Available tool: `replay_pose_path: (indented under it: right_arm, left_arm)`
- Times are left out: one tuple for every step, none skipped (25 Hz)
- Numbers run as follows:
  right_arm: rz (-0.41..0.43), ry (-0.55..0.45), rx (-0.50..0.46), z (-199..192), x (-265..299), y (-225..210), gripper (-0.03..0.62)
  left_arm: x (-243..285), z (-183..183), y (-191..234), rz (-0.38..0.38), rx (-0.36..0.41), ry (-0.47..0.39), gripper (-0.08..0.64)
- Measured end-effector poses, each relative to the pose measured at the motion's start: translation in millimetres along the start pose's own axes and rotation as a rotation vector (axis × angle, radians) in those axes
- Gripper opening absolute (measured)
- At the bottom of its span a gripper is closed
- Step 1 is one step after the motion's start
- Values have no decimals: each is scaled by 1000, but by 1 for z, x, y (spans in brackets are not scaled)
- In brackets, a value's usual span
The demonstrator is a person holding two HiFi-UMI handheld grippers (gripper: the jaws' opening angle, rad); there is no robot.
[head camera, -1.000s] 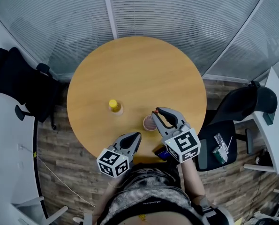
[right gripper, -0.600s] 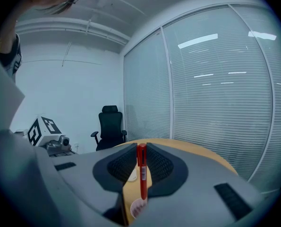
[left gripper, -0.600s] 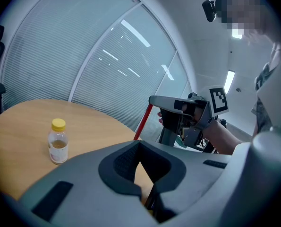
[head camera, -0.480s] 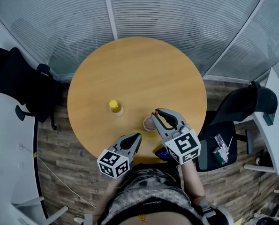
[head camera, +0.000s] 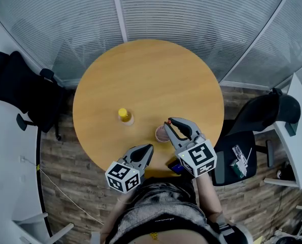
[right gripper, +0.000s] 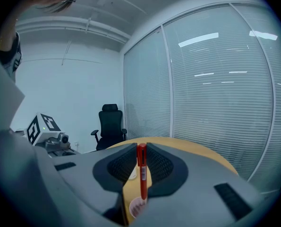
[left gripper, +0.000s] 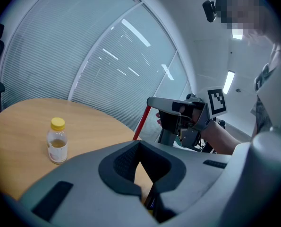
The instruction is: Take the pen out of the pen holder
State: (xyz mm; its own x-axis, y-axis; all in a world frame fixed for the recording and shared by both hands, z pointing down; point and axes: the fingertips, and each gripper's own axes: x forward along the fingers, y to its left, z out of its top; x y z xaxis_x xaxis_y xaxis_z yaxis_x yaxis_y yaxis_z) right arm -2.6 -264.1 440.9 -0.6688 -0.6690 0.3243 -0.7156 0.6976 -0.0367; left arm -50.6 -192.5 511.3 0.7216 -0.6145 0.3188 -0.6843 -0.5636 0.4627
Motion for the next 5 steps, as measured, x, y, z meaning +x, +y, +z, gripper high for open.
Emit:
replay_pose_path:
  right_arm:
    - [0,2,0,0,0,0,72]
    - [0,4,1,-1,0,0,72]
    - [0,5,1,-1,1,-1,72]
    - [0,7,2,-2,1,-1,72]
    - [1,8,2,-3,1,-1,72]
  left_arm:
    - [0,0,0,0,-1,0,3]
    - [0,0,0,0,-1,1,3]
    - [0,0,0,0,-2,2,3]
    - [0,0,0,0,-2,2,3]
    - [0,0,0,1,-2,2,3]
